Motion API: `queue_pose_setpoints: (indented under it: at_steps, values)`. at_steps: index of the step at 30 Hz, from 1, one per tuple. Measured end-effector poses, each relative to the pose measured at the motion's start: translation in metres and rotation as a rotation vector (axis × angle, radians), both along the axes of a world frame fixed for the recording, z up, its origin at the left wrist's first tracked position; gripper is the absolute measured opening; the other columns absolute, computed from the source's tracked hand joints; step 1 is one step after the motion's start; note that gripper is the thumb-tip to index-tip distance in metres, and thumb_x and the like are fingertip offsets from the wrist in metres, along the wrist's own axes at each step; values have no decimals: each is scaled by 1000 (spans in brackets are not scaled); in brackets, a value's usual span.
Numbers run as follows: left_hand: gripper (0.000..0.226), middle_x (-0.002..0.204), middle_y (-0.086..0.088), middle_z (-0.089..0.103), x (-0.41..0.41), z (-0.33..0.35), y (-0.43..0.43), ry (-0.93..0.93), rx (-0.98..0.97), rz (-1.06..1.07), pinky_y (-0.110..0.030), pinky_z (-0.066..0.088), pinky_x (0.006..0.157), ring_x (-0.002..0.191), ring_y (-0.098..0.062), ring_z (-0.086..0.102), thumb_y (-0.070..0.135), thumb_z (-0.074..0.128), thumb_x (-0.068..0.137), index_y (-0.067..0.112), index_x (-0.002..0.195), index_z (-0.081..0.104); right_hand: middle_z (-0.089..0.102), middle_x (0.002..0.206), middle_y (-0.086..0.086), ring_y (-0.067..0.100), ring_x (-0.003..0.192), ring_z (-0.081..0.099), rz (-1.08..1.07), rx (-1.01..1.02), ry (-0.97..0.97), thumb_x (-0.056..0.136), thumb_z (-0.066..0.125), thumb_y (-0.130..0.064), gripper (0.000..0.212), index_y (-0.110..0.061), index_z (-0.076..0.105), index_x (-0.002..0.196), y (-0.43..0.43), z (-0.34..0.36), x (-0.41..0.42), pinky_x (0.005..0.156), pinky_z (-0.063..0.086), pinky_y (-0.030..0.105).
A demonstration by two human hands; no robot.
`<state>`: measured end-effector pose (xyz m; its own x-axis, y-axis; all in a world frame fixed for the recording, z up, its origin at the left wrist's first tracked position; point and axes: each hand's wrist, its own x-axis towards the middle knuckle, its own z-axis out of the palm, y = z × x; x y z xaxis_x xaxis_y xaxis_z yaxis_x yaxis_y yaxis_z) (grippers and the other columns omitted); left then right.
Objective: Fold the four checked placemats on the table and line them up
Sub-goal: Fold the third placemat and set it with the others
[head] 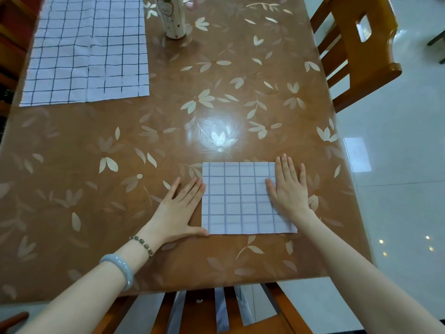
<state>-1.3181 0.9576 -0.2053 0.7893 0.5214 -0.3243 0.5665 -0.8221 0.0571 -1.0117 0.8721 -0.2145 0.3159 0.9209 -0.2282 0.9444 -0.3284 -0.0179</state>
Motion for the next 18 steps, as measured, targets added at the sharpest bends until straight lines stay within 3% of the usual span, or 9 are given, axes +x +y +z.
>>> queue_pose_setpoints:
  at_steps: [4, 6, 9, 11, 12, 13, 15, 18]
  values:
    - [121, 158, -10, 17, -1, 2, -1, -5, -3, 12, -54, 6, 117, 147, -18, -12, 94, 21, 69, 5, 151, 18, -1, 160, 7, 18, 147, -7, 10, 9, -4, 94, -2, -53, 73, -9, 2, 151, 1, 0, 0, 115, -16, 42]
    - [124, 157, -9, 19, 1, 6, -1, 13, -14, 24, -54, 5, 116, 148, -21, -5, 96, 19, 65, 5, 151, 21, -1, 160, 7, 18, 146, -9, 14, 1, -6, 93, -1, -53, 73, -9, 2, 151, 1, 2, -1, 115, -16, 43]
    - [123, 161, -4, 6, 8, 15, -3, -1, -51, 85, -51, -5, 117, 148, -19, -8, 95, 14, 64, 11, 153, 12, -1, 159, 12, 23, 146, -12, 3, 8, -20, 93, 3, -55, 75, -8, 6, 151, 4, 4, -2, 114, -16, 45]
    - [113, 162, -2, 3, 14, 18, -8, -45, -75, 173, -47, -11, 118, 147, -16, -11, 89, 2, 71, 13, 153, 11, 10, 157, 20, 31, 146, 2, -19, 71, -38, 94, 17, -52, 72, -6, 16, 149, 5, 11, -5, 115, -6, 48]
    - [110, 162, -2, 6, 18, 20, -11, -73, -72, 209, -45, -11, 118, 148, -16, -10, 85, -7, 73, 13, 153, 14, 20, 154, 23, 36, 144, 14, -15, 131, -36, 94, 28, -46, 67, -5, 24, 147, 5, 17, -8, 115, 6, 51]
    - [110, 161, -2, 10, 21, 21, -12, -87, -69, 235, -44, -11, 118, 148, -17, -6, 82, -13, 74, 12, 153, 18, 33, 147, 25, 39, 137, 29, 13, 214, -13, 93, 40, -37, 60, -5, 34, 143, 6, 23, -12, 111, 22, 53]
    - [105, 159, -5, 20, 26, 20, -15, -112, -69, 286, -43, -6, 119, 149, -21, 4, 78, -12, 79, 11, 149, 28, 52, 124, 24, 38, 109, 53, 109, 378, 120, 86, 62, -19, 47, -7, 52, 130, 3, 28, -24, 89, 48, 49]
    - [72, 149, -10, 40, 35, 21, -20, -217, -21, 393, -40, 8, 117, 142, -26, 28, 62, 22, 92, 11, 134, 50, 56, 93, 17, 31, 76, 56, 246, 339, 338, 80, 71, -10, 34, -10, 65, 113, -7, 28, -43, 58, 49, 35]
